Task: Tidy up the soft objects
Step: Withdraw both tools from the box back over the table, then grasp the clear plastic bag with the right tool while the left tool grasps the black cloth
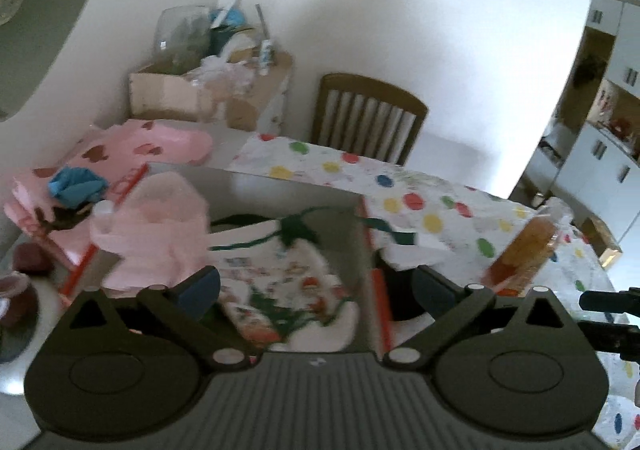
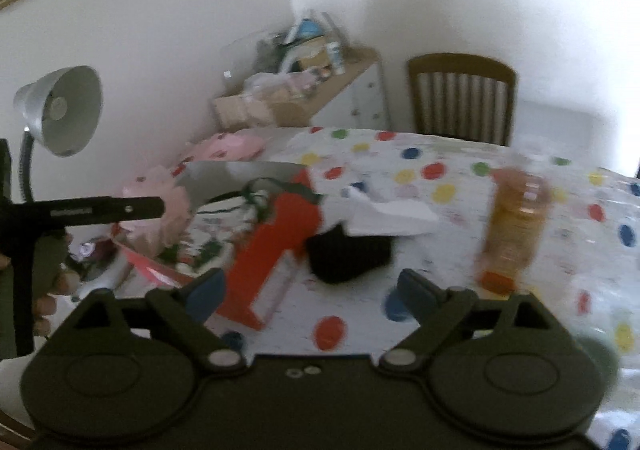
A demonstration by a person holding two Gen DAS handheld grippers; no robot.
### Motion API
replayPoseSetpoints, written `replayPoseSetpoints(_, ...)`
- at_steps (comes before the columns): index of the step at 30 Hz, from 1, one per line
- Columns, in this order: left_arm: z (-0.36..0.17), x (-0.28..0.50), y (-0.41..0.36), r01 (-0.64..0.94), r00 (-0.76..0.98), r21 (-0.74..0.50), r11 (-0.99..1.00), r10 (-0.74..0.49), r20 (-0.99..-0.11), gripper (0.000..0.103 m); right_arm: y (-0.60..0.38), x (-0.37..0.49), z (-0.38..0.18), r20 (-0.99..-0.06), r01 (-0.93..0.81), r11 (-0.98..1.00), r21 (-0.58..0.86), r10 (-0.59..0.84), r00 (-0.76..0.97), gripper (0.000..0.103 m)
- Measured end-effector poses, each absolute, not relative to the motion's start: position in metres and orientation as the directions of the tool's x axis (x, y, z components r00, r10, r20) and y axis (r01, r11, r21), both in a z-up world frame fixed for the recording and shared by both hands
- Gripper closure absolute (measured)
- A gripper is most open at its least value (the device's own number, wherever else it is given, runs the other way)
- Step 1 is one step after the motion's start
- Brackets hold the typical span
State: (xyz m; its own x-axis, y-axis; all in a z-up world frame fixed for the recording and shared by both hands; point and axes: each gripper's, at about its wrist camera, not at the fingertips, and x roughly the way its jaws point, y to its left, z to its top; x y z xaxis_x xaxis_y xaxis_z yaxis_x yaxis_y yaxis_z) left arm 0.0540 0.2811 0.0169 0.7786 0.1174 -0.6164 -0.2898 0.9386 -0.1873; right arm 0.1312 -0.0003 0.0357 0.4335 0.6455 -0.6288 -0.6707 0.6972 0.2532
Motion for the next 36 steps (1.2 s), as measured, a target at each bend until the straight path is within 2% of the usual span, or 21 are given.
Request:
replayPoseSetpoints(8, 0.002, 0.084, 0.208, -0.189, 0.763, -0.208, 0.96, 0.01, -0.646, 0.0, -0.069, 0.14, 0.031, -0.666, -0.634, 0.76, 0.147, 0.55, 0.504, 0.006)
replayPoseSetpoints(11, -0.01, 0.099, 0.183, -0.158, 0.763, -0.23, 0.96, -0.029, -0.646, 0.0, -0.096, 0.155, 0.03, -0.673, -0.602, 0.779, 0.174, 0.54, 0.505, 0.006)
replayPoseSetpoints(19, -0.037, 0.133, 0.138, -0.135, 0.76, -0.161, 0.978, -0.003, -0.65, 0.0, -0.154, 0.2, 0.019, -0.703, -0.475, 0.861, 0.184, 0.453, 0.548, 0.007)
replayPoseSetpoints(24, -0.052, 0.155, 0.125, -0.15, 0.756, -0.09, 0.984, 0.056, -0.653, 0.0, -0.172, 0.239, -0.003, -0.741, -0.406, 0.893, 0.191, 0.403, 0.537, 0.007)
replayPoseSetpoints(28, -0.067, 0.172, 0.117, -0.158, 0.746, 0.017, 0.987, 0.131, -0.653, 0.0, -0.171, 0.267, -0.023, -0.77, -0.362, 0.905, 0.222, 0.391, 0.505, 0.015)
replayPoseSetpoints(36, -0.103, 0.202, 0.115, -0.171, 0.713, 0.115, 0.979, 0.203, -0.671, 0.001, -0.144, 0.308, -0.063, -0.846, -0.365, 0.907, 0.209, 0.355, 0.398, 0.026)
